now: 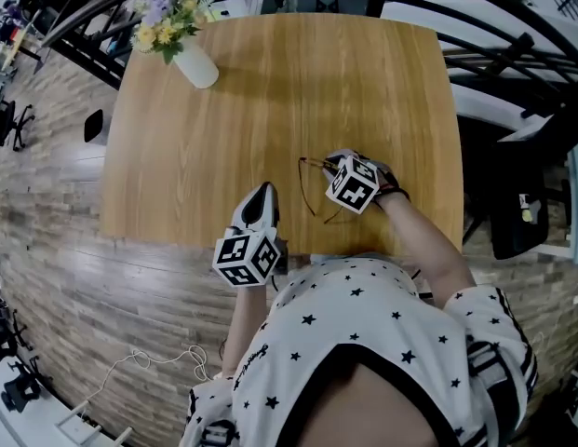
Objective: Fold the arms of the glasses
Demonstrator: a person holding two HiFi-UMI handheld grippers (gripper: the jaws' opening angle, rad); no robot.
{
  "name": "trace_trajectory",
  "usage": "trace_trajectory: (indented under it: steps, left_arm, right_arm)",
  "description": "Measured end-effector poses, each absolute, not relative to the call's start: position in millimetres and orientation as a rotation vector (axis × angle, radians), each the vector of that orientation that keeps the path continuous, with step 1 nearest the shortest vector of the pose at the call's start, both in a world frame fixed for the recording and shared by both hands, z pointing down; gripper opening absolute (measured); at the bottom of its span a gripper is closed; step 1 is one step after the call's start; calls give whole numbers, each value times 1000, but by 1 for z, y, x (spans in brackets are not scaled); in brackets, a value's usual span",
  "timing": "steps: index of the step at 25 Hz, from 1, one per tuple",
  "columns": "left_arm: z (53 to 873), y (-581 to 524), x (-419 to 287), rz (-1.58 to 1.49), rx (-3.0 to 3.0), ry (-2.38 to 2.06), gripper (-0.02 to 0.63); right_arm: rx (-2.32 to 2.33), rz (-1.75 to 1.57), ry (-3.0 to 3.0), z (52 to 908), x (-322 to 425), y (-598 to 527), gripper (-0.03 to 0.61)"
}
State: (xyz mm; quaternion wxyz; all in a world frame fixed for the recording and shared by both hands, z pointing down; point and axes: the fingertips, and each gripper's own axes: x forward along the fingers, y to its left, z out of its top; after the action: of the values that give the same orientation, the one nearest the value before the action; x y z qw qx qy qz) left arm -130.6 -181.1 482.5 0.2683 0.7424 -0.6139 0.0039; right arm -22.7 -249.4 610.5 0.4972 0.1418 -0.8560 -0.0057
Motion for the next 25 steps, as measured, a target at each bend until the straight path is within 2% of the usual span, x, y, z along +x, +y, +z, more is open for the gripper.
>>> trace_trajectory:
  steps: [15,25]
  left_arm:
    - [479,-180,-131,16,2016,-1658,6]
    - [480,-178,-123,32,2058,-1615,6]
  right_arm:
    - [321,3,-2048,617,-25,-256,20]
    - [447,-3,-2095,587,-24,-254,20]
